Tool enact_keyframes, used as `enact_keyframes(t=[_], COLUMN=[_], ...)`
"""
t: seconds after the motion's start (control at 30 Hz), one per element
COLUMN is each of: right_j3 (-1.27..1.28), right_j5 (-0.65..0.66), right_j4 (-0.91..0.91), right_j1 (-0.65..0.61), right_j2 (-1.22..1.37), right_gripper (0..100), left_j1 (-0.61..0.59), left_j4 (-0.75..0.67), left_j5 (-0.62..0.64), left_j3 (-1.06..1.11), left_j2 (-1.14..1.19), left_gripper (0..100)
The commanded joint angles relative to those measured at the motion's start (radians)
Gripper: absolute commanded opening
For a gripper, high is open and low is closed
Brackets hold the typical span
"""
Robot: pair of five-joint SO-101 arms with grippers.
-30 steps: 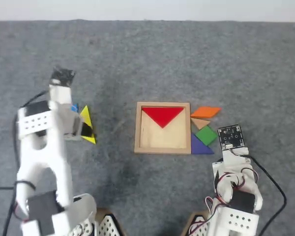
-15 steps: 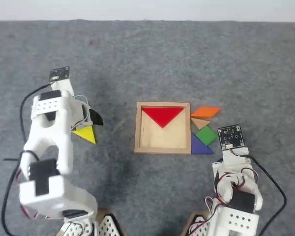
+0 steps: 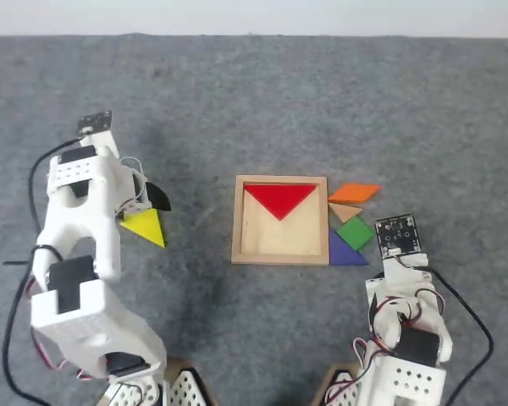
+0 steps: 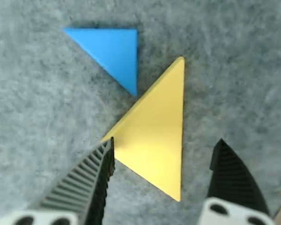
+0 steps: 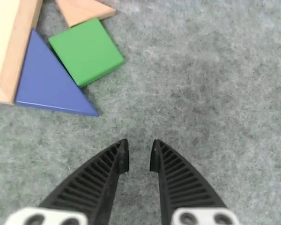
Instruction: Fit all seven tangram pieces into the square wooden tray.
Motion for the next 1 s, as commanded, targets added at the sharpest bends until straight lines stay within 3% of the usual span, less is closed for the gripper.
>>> enact_keyframes(t=[0.0,0.27,0.57,0.97], right_j3=[0.015,0.015,0.015,0.015], right_j5=[0.014,0.014,0.014,0.014], right_j4=[0.008,0.008,0.008,0.008], right_j1=[-0.001,-0.002,-0.001,-0.002], right_j2=[-0.015,-0.015,-0.015,-0.015], right_gripper=[9.1,9.1,9.1,9.1], left_j1=[-0.011,-0.051,0.011,0.014], left_j4=[0.011,0.020,0.041,0.129], left_j5=[-0.043,-0.120,-0.137,-0.140], left_j3=[-0.039,-0.056,-0.074,-0.297], left_j2=[-0.011,-0.008,0.002,0.227], left_gripper=[32,32,32,32])
